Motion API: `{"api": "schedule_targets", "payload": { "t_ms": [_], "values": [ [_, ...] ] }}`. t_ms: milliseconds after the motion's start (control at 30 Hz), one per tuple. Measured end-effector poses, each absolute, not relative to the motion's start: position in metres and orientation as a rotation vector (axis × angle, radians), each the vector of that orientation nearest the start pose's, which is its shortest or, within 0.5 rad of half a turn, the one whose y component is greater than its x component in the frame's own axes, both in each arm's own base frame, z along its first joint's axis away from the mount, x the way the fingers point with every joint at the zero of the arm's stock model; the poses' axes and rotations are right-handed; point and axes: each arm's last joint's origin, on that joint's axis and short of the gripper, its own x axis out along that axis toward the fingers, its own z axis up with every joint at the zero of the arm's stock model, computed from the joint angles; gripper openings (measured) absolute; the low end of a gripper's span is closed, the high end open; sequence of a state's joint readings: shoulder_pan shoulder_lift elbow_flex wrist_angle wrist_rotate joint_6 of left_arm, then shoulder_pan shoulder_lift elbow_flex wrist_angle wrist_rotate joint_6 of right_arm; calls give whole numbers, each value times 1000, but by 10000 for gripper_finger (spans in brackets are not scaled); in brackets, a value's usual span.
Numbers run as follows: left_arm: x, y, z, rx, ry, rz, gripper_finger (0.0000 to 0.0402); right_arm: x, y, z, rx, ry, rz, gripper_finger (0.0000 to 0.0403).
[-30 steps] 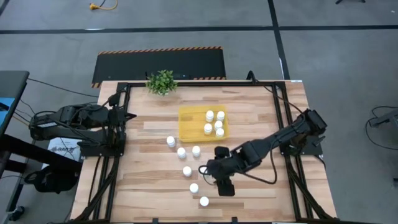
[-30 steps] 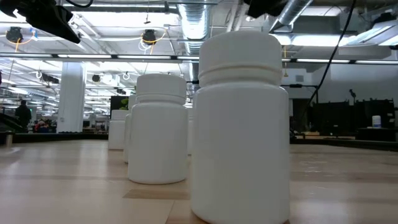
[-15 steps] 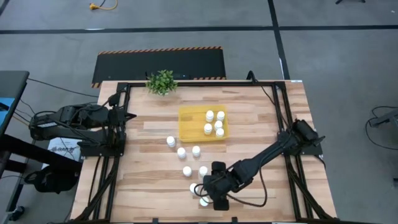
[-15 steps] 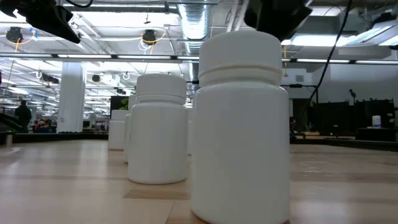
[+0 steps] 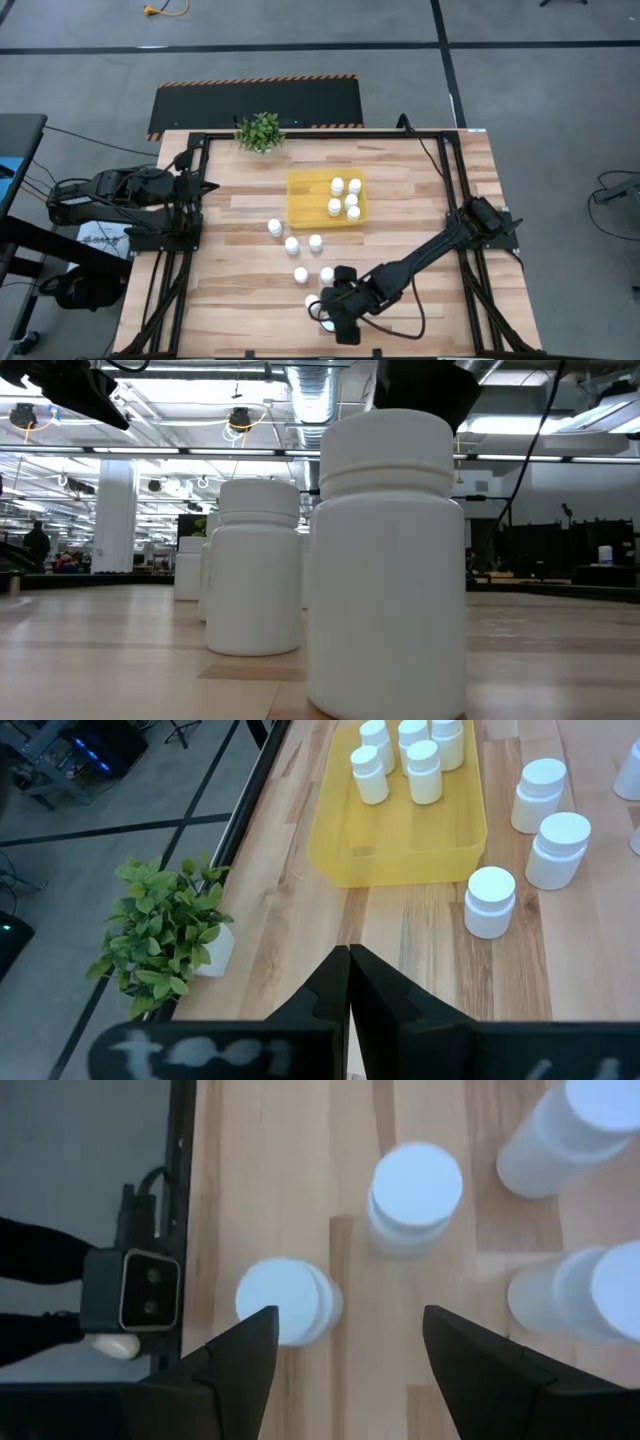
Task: Pick and place pill bottles into a basket
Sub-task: Put the white medicine bottle into the yellow bin
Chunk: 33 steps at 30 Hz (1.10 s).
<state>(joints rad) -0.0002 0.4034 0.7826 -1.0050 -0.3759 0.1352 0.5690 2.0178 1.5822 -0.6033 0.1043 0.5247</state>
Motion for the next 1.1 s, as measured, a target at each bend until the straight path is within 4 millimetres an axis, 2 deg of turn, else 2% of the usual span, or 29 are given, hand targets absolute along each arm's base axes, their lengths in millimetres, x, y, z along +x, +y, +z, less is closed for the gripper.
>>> {"api": "schedule_targets", "payload": {
  "t_ms": [267, 433, 833, 1000, 1100],
  "values": [
    [59, 11, 298, 247, 643, 321, 0, 364, 230, 210, 128, 1057, 150, 240],
    [59, 11, 298, 247, 643, 321, 0, 357, 230, 206, 105, 1128, 125, 240],
    [59, 11, 298, 247, 643, 321, 0, 342, 244, 204, 191, 1191, 84, 240],
    [59, 11, 298, 247, 643, 321, 0, 339, 250, 204, 141, 1191, 148, 240],
    [59, 11, 298, 247, 643, 322, 0, 344, 256, 194, 81, 1175, 234, 240]
  ]
}}
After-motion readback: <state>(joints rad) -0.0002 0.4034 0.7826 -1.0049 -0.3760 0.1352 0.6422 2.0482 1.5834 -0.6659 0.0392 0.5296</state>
